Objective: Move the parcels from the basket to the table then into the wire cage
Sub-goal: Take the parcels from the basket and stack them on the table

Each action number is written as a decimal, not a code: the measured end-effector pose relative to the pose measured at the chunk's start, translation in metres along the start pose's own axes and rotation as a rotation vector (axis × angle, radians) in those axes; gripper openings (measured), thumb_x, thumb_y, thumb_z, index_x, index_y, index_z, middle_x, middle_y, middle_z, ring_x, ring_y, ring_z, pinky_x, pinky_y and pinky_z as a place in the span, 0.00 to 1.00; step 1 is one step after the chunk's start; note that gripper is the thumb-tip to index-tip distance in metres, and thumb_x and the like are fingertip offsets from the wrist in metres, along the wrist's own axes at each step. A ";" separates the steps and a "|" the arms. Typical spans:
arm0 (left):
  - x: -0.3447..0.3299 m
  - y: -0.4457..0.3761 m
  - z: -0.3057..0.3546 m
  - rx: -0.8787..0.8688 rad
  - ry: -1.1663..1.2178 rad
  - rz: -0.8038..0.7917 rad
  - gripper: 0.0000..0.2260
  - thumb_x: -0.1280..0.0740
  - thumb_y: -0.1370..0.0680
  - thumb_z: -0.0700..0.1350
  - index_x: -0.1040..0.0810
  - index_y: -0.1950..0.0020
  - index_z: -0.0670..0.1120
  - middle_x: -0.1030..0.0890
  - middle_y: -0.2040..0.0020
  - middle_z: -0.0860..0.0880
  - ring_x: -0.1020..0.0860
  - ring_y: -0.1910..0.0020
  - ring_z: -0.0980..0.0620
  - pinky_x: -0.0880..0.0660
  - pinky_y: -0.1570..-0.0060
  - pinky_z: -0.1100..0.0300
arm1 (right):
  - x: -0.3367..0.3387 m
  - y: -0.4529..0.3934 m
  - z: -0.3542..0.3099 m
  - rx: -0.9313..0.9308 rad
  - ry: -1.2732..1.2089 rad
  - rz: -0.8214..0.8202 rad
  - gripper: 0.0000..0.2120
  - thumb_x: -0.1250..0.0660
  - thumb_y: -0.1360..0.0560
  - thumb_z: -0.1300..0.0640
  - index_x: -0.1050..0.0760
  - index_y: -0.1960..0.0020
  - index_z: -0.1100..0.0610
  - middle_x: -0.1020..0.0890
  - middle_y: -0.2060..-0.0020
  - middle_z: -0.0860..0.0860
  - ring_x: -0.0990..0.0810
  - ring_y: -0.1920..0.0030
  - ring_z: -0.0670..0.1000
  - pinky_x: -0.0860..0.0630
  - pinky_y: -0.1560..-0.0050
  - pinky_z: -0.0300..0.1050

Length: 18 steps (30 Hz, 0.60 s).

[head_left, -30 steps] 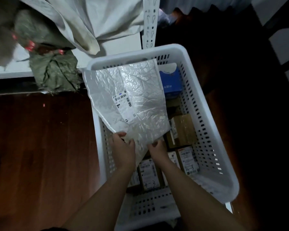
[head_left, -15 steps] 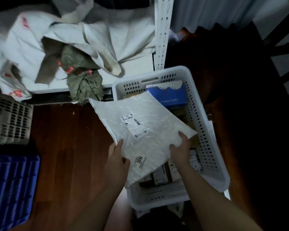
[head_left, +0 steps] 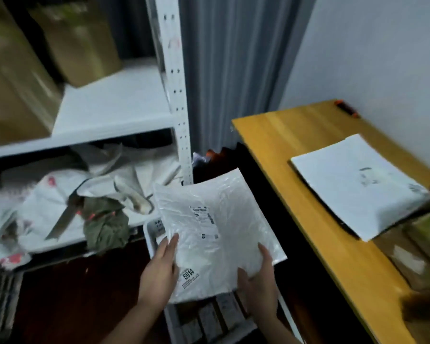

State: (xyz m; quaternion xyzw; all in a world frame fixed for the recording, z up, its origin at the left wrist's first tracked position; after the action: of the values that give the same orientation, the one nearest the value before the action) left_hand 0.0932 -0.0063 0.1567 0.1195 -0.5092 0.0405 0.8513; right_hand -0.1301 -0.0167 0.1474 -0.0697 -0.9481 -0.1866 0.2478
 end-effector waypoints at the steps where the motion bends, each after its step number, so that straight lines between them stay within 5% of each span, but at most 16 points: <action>1: 0.012 -0.002 0.011 -0.041 -0.043 -0.001 0.33 0.35 0.24 0.40 0.45 0.22 0.52 0.41 0.23 0.47 0.22 0.42 0.44 0.25 0.54 0.55 | 0.011 0.006 -0.010 -0.007 0.020 0.009 0.33 0.30 0.26 0.57 0.40 0.26 0.48 0.23 0.45 0.47 0.23 0.55 0.49 0.26 0.62 0.36; 3: 0.046 -0.013 0.044 -0.150 -0.110 0.022 0.35 0.33 0.24 0.42 0.47 0.22 0.52 0.40 0.23 0.47 0.22 0.41 0.47 0.24 0.54 0.57 | 0.039 0.012 -0.037 0.029 0.082 0.070 0.31 0.30 0.26 0.53 0.40 0.28 0.47 0.26 0.58 0.43 0.22 0.63 0.49 0.25 0.65 0.44; 6: 0.081 -0.034 0.084 -0.337 -0.192 0.075 0.42 0.22 0.39 0.38 0.34 0.26 0.46 0.25 0.34 0.42 0.17 0.64 0.47 0.25 0.72 0.60 | 0.067 0.015 -0.064 0.076 0.123 0.148 0.27 0.33 0.24 0.51 0.40 0.28 0.46 0.27 0.57 0.46 0.23 0.65 0.46 0.25 0.65 0.46; 11: 0.110 -0.079 0.169 -0.518 -0.244 0.038 0.37 0.38 0.27 0.36 0.50 0.21 0.51 0.46 0.23 0.49 0.22 0.48 0.43 0.25 0.58 0.54 | 0.113 0.002 -0.084 0.174 0.117 0.285 0.23 0.39 0.21 0.56 0.40 0.28 0.46 0.28 0.39 0.53 0.25 0.58 0.51 0.23 0.59 0.50; 16: 0.117 -0.119 0.270 -0.762 -0.486 0.040 0.36 0.41 0.24 0.35 0.56 0.21 0.49 0.50 0.23 0.48 0.26 0.41 0.43 0.25 0.53 0.50 | 0.153 -0.027 -0.084 0.120 0.179 0.234 0.29 0.40 0.21 0.56 0.47 0.24 0.48 0.32 0.35 0.56 0.27 0.60 0.52 0.29 0.63 0.44; 18: 0.111 -0.133 0.309 -0.845 -0.606 0.028 0.36 0.42 0.23 0.35 0.58 0.21 0.49 0.52 0.22 0.48 0.28 0.39 0.42 0.26 0.50 0.51 | 0.166 -0.044 -0.083 0.066 0.212 0.156 0.33 0.39 0.21 0.53 0.52 0.22 0.51 0.35 0.32 0.57 0.24 0.52 0.55 0.27 0.56 0.45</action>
State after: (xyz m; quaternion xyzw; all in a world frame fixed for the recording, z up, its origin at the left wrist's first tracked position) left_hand -0.0935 -0.2168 0.3723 -0.2349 -0.7064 -0.1936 0.6390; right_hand -0.2473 -0.0833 0.2828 -0.1150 -0.9139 -0.1418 0.3625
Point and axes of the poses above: each hand's wrist, its own y-axis away from the middle knuckle, its own x-axis out of the back of the hand, z = x × y, the point moved 1 cm from there along -y, towards the middle knuckle
